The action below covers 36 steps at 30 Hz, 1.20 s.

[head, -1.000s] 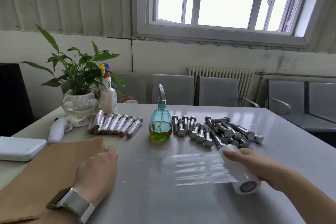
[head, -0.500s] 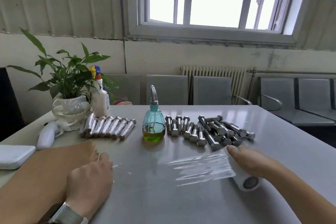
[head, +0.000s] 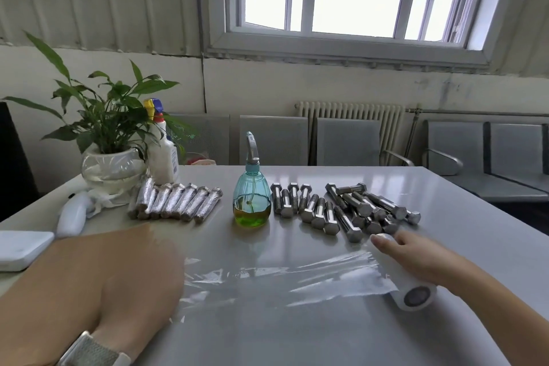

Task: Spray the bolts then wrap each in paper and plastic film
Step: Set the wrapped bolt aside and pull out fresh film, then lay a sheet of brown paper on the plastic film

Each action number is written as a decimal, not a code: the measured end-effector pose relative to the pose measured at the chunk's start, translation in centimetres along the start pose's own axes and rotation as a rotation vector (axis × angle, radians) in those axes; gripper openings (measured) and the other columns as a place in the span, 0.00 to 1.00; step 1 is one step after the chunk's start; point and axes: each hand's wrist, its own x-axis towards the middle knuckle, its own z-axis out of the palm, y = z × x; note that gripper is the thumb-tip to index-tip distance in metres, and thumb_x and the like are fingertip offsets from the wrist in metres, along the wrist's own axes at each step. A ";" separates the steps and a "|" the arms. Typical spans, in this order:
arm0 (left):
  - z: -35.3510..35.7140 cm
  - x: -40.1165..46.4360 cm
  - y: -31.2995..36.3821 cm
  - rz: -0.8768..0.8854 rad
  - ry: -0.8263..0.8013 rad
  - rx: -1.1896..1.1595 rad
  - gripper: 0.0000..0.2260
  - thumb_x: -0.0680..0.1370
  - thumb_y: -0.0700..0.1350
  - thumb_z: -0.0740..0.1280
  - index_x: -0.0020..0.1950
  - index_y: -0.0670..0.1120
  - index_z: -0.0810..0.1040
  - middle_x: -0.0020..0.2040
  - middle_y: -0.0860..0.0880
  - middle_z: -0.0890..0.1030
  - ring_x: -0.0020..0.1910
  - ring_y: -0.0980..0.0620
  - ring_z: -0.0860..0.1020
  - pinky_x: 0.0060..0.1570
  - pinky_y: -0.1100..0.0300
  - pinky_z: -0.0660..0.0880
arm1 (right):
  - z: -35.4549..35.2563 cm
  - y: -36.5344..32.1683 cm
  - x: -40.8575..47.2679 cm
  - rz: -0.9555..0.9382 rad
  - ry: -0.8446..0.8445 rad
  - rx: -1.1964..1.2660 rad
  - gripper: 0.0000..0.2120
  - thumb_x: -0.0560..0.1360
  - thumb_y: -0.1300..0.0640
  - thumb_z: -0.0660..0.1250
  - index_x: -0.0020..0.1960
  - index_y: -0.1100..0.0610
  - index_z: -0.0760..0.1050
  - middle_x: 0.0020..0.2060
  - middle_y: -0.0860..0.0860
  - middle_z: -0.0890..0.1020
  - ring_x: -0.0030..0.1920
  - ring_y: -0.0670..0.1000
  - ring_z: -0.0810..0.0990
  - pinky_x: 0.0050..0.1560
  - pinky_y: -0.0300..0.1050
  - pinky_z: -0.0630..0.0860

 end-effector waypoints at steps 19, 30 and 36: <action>0.9 0.4 0.3 0.080 0.004 -0.047 0.05 0.78 0.47 0.64 0.47 0.51 0.68 0.43 0.50 0.77 0.42 0.41 0.79 0.39 0.51 0.70 | -0.3 -0.1 -0.4 0.046 0.009 -0.025 0.32 0.76 0.31 0.55 0.69 0.53 0.67 0.65 0.56 0.76 0.64 0.57 0.74 0.52 0.46 0.68; -0.1 0.3 0.9 0.161 -0.118 -0.107 0.09 0.76 0.43 0.61 0.40 0.57 0.70 0.43 0.53 0.69 0.45 0.48 0.75 0.43 0.54 0.71 | -0.4 -1.1 -1.1 0.022 0.033 -0.073 0.34 0.75 0.28 0.53 0.70 0.51 0.68 0.66 0.54 0.76 0.64 0.56 0.74 0.56 0.47 0.70; -0.2 0.3 0.9 0.171 -0.115 -0.051 0.07 0.75 0.43 0.63 0.42 0.55 0.76 0.44 0.54 0.71 0.46 0.49 0.76 0.43 0.56 0.66 | -0.5 -0.9 -0.9 0.014 0.052 -0.090 0.28 0.78 0.34 0.56 0.70 0.51 0.69 0.67 0.54 0.75 0.65 0.56 0.74 0.58 0.46 0.70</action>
